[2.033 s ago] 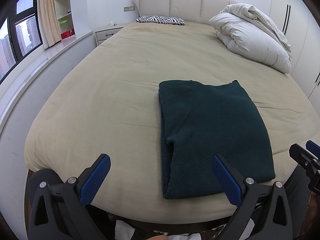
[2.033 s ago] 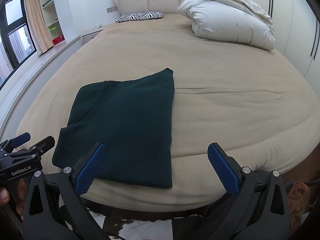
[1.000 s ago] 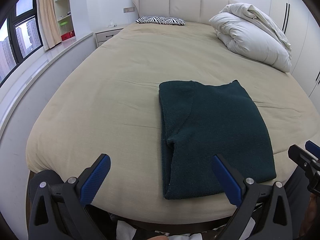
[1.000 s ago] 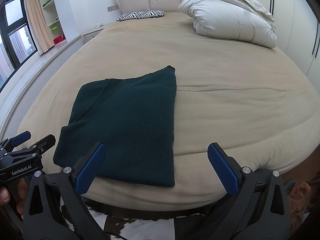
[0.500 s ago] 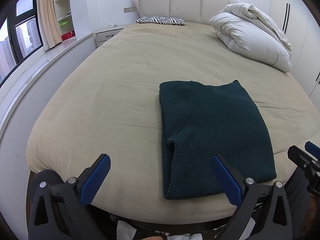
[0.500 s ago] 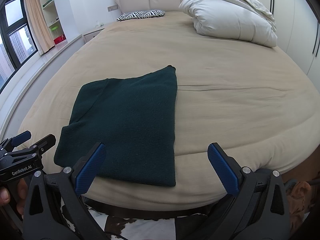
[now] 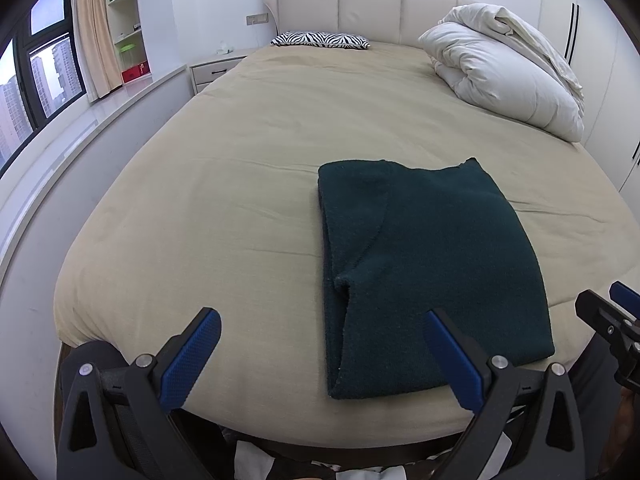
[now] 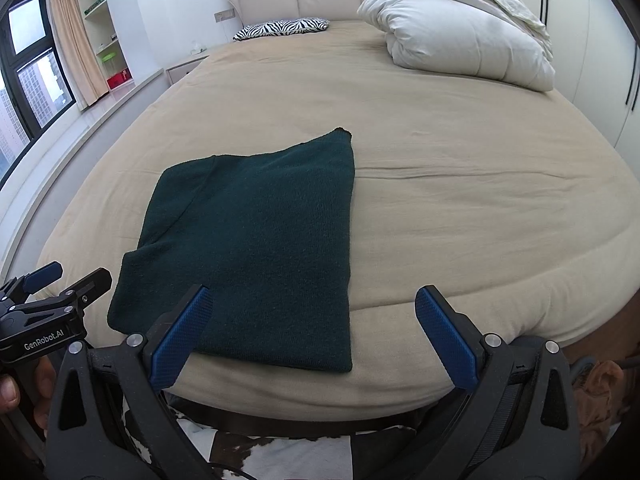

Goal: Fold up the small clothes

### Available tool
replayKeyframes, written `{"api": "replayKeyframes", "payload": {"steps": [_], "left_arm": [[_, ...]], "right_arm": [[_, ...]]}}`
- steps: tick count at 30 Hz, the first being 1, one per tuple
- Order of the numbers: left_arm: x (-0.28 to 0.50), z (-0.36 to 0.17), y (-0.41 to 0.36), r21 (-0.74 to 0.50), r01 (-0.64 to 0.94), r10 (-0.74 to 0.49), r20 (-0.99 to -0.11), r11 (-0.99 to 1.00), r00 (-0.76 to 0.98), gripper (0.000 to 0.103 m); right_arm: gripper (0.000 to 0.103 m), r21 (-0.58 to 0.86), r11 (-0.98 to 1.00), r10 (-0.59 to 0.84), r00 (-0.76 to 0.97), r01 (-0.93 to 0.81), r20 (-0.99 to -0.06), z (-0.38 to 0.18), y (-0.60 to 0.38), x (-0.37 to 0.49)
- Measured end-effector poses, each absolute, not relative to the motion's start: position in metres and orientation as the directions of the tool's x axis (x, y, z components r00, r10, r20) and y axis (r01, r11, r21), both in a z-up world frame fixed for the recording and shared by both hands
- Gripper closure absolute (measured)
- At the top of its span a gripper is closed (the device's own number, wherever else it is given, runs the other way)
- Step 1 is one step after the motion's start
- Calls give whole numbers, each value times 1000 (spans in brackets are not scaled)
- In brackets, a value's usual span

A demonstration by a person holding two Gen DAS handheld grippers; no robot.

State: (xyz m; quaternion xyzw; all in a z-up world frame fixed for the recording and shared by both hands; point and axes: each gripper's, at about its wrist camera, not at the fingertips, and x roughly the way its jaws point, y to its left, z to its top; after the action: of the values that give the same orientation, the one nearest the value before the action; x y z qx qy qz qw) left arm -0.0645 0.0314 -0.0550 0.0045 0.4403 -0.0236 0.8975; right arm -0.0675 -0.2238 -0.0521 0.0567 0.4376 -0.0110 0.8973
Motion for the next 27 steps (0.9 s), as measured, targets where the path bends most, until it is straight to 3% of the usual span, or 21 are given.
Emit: {"api": "replayKeyframes", "payload": {"steps": [27], "left_arm": [[-64,-58,28,-6,72,-48,-800,997,598,0]], "right_arm": [[0,103,992,41,609,67,-792,-55,-221,-66]]}}
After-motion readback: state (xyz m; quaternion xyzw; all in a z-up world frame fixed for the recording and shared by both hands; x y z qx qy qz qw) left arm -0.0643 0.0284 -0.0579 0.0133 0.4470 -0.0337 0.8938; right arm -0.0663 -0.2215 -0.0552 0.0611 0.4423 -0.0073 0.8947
